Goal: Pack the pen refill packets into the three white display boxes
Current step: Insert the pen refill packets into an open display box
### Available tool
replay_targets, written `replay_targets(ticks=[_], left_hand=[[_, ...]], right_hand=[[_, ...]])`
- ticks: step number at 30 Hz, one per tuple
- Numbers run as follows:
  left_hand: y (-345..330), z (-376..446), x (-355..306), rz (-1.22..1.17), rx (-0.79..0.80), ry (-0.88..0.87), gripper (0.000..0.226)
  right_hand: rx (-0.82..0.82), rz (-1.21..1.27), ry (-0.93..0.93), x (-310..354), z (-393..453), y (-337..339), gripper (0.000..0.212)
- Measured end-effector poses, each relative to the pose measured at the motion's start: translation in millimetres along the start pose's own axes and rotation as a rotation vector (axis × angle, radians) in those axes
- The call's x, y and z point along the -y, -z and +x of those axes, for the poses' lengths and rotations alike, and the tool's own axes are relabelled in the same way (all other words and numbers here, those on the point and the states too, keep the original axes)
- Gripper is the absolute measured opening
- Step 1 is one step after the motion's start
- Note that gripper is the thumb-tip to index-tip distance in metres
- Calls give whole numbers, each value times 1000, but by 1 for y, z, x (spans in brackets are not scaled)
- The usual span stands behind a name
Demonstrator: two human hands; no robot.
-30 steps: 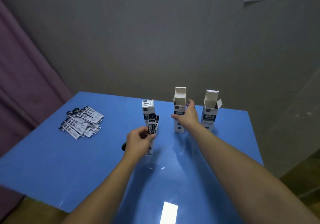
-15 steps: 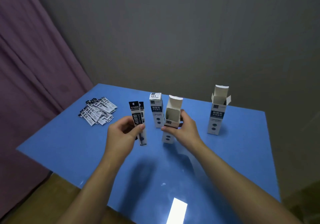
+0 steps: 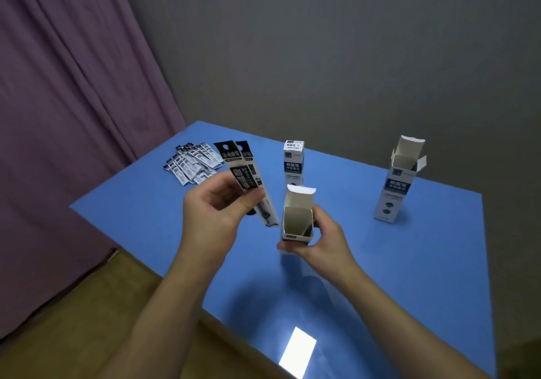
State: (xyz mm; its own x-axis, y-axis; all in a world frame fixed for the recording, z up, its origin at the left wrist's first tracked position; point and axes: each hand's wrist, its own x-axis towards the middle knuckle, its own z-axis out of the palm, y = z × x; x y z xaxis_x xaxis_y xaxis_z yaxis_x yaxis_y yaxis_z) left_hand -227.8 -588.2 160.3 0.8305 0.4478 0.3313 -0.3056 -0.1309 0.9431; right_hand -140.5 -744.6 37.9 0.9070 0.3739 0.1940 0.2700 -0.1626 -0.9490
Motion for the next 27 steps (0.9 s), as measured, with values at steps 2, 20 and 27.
replay_targets(ticks=[2, 20, 27], left_hand=[[-3, -6, -2, -3, 2, -18, 25], [-14, -30, -15, -64, 84, -115, 24], [-6, -33, -10, -103, 28, -167, 23]], right_hand=[[15, -18, 37, 4, -1, 0, 59], [83, -189, 211, 13, -12, 1, 59], [57, -220, 233, 15, -17, 4, 58]])
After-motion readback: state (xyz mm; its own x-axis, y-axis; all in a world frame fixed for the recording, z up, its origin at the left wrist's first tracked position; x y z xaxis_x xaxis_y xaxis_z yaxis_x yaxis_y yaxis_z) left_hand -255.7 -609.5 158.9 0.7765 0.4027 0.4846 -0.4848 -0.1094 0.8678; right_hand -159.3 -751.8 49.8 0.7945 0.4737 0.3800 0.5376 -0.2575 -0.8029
